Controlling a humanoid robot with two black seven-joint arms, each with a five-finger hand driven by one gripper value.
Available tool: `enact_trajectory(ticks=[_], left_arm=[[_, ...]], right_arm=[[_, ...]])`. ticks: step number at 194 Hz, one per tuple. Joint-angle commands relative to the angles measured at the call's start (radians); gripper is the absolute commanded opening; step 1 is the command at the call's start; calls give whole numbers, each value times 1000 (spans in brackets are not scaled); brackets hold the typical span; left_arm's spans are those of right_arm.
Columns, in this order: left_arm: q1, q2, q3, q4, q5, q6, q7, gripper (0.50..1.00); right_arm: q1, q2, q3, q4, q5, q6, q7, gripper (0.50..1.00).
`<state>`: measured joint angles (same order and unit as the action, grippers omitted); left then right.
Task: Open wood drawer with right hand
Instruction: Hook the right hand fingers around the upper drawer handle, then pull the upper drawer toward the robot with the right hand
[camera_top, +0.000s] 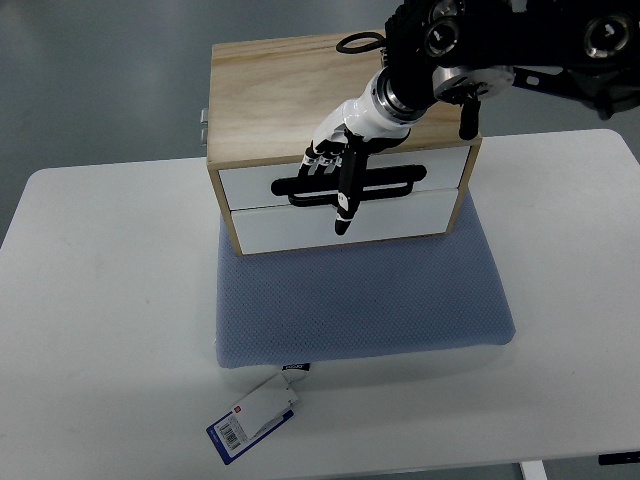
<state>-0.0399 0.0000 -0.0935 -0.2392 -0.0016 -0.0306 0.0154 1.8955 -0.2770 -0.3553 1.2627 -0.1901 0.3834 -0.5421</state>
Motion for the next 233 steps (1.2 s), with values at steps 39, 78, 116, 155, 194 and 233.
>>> enact_trajectory(ticks=[39,78,116,155,194,233], left_arm=[[0,0,-2,0,0,0,0,1000],[0,0,0,0,0,0,0,1000],[0,0,0,0,0,0,0,1000],[0,0,-2,1,0,0,0,1000],[0,0,-3,1,0,0,0,1000],[0,0,-3,1,0,1,0,1000]], right_arm=[[-39,-8,-31,-2,-41,-9,-1,944],[-62,-13,-33,-2,-45,-6,-1,944],[-65,-13,-33,-2,-34,17,1,946],[-64,-11,-30,4,-23,92,4,946],[-62,-13,-22,18,-20,130,11,944],[-41,-34,-17,66,-3,163,11,944]])
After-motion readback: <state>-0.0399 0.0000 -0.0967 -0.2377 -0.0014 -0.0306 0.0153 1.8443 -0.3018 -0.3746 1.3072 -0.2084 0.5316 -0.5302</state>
